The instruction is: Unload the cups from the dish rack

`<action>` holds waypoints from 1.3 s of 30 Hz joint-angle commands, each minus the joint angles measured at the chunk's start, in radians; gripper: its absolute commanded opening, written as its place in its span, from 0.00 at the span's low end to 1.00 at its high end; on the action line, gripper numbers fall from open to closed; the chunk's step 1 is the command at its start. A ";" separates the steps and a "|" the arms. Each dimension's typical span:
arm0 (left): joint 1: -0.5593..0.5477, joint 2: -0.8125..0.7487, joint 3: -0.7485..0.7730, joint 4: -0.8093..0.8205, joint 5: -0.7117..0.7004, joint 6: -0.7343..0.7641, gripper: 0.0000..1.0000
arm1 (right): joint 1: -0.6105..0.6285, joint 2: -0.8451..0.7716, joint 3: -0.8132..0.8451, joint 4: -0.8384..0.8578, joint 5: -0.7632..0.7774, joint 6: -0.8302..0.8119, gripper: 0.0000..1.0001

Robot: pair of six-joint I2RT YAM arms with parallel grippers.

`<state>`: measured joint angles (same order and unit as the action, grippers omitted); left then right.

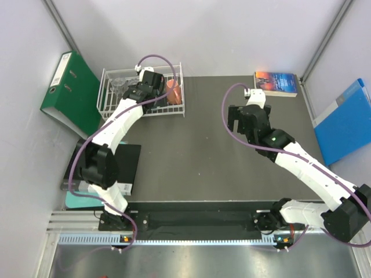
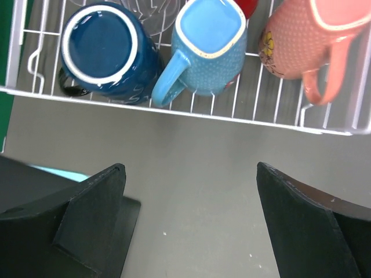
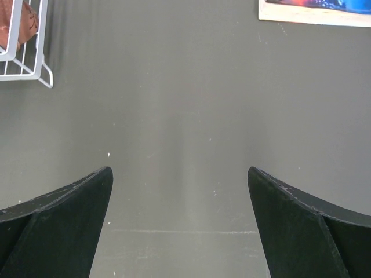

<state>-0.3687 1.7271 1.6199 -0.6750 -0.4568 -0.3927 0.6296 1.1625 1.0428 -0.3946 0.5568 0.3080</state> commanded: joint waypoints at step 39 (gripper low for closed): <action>0.260 0.181 0.064 0.201 0.024 0.000 0.99 | -0.005 0.009 0.000 0.028 -0.094 0.049 1.00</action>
<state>-0.1314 1.8648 1.6180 -0.4561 -0.4000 -0.3645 0.6300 1.1625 1.0191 -0.3901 0.4679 0.3607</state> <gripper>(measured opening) 0.987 0.996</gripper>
